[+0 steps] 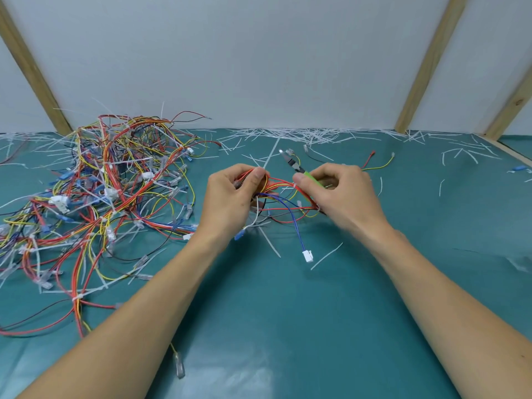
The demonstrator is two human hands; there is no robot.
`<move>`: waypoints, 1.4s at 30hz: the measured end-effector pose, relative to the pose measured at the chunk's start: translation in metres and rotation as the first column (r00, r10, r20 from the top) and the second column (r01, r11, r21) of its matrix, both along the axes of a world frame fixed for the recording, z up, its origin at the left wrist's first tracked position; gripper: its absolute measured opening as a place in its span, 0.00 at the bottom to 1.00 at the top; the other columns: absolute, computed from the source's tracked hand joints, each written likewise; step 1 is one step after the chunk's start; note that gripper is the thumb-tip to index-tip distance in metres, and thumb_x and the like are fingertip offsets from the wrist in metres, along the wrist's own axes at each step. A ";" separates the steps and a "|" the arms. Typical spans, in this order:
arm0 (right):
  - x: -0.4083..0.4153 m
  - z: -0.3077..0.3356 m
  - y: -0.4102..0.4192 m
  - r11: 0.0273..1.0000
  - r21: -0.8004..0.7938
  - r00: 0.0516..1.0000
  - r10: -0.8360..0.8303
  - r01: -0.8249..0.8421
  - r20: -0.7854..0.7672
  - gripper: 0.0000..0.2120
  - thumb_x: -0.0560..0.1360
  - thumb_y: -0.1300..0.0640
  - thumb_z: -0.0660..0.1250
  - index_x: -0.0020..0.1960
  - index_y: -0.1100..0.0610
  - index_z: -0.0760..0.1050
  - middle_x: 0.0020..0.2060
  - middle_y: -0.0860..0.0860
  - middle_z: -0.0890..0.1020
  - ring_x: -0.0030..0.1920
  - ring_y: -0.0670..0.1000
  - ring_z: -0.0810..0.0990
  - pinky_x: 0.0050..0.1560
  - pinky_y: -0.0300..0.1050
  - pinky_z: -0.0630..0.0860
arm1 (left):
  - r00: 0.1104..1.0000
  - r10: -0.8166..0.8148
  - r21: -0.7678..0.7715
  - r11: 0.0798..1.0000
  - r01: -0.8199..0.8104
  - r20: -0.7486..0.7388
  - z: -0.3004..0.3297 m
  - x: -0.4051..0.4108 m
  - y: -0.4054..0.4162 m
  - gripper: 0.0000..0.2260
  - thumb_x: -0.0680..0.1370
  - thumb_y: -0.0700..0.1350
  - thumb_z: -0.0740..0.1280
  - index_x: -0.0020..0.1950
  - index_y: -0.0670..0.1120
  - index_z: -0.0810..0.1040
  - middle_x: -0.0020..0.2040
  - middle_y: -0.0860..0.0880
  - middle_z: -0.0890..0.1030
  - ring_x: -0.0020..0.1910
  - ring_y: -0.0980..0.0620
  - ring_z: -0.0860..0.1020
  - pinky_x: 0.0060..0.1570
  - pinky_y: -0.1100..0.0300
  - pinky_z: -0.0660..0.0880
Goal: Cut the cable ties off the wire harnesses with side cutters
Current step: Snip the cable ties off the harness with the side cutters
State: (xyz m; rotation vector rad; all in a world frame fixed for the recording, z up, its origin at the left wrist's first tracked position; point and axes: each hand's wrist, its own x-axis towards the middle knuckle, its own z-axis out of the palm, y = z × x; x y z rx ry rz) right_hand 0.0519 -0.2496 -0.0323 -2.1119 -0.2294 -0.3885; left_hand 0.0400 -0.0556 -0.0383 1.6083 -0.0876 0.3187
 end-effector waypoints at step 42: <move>0.000 0.002 -0.003 0.958 -0.285 0.995 0.051 -0.023 0.091 0.29 0.74 0.25 0.62 0.35 0.48 0.83 0.25 0.52 0.73 0.27 0.47 0.66 0.36 0.47 0.71 | 0.985 0.082 0.244 0.963 -0.118 0.150 -0.007 -0.005 -0.002 0.07 0.81 0.43 0.68 0.46 0.41 0.79 0.37 0.50 0.85 0.40 0.53 0.85 0.48 0.47 0.82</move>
